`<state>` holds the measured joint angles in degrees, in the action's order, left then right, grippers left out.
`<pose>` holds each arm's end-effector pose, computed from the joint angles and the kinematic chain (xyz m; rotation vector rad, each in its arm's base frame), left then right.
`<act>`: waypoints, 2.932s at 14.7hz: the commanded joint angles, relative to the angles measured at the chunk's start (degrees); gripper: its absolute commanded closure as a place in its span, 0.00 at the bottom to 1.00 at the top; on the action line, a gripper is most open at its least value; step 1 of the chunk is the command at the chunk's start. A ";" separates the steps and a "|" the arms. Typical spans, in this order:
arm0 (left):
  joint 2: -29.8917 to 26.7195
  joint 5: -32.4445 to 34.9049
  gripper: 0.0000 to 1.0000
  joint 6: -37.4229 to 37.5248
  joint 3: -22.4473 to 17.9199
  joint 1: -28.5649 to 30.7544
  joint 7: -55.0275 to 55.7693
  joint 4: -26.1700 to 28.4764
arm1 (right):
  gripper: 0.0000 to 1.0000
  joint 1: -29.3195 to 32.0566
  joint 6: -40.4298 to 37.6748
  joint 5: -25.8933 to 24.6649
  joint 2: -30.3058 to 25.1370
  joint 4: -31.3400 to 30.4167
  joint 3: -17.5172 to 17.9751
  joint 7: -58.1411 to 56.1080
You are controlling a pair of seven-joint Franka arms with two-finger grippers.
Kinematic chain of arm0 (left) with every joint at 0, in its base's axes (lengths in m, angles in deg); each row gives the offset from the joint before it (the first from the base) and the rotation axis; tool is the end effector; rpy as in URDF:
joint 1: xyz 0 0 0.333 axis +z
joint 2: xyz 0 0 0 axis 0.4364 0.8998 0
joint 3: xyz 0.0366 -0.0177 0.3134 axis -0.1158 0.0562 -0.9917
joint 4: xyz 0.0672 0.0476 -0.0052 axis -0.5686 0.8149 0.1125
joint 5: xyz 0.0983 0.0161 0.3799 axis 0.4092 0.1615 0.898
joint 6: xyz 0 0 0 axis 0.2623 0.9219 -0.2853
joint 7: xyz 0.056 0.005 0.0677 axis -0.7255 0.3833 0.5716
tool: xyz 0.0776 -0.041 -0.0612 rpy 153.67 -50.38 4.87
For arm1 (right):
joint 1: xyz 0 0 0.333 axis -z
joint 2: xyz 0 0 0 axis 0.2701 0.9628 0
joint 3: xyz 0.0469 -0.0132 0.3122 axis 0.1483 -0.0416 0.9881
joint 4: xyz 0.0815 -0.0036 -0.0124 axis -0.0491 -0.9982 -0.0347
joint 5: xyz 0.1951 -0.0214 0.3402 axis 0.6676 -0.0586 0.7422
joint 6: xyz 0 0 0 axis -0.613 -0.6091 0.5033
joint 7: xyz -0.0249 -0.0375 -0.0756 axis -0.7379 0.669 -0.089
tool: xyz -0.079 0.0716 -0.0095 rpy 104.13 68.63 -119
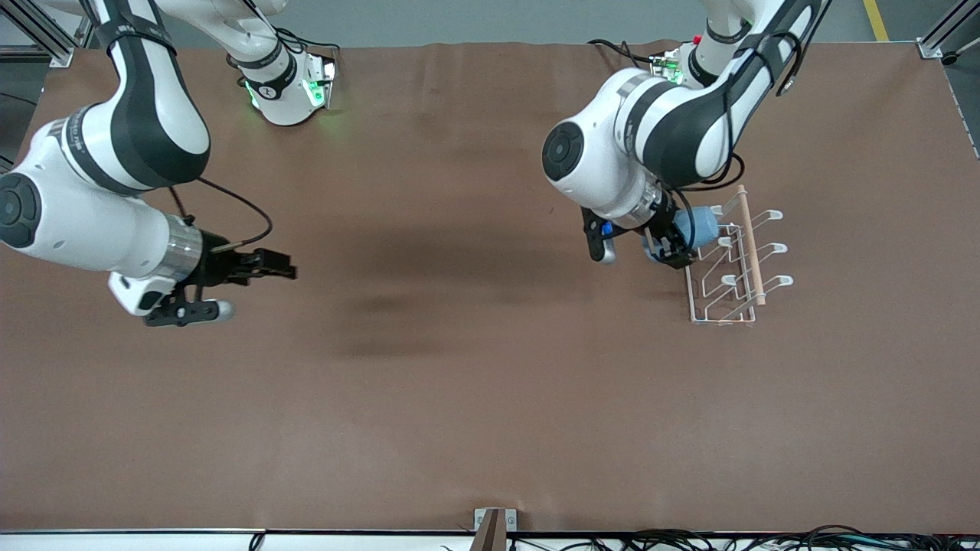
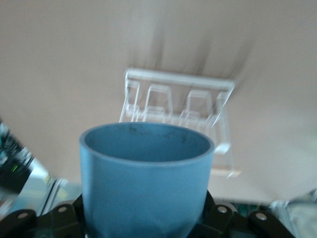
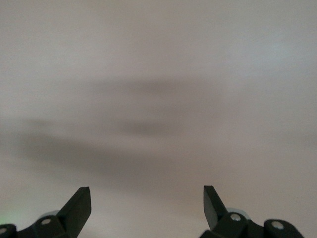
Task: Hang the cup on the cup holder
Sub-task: 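Hang the cup on a holder hook with the left gripper, then open the left gripper and retract it from the holder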
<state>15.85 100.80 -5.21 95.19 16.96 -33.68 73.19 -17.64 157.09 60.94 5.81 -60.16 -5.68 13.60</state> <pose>0.5146 -0.3099 0.3927 -1.8078 1.6375 0.6790 0.6207 0.1081 0.4650 -2.9590 -0.0654 0.1438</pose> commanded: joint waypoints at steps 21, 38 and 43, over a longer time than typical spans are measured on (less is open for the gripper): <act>19.92 20.63 0.00 16.47 -3.08 3.38 5.83 -4.92 | 0.00 3.81 -13.55 -8.86 -13.09 8.23 -9.87 -0.16; -16.63 -38.66 0.00 -6.82 -28.91 7.06 41.60 -8.37 | 0.00 3.90 -14.60 -8.78 -13.00 8.31 -10.13 -2.80; -29.38 -42.74 0.00 -17.10 -31.48 6.98 41.60 4.99 | 0.00 3.90 -14.43 -8.78 -13.00 8.31 -10.13 -2.71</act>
<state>-6.99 58.92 -17.82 63.69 24.18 7.04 69.97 -13.81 142.33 52.34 -6.06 -50.61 -15.89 11.36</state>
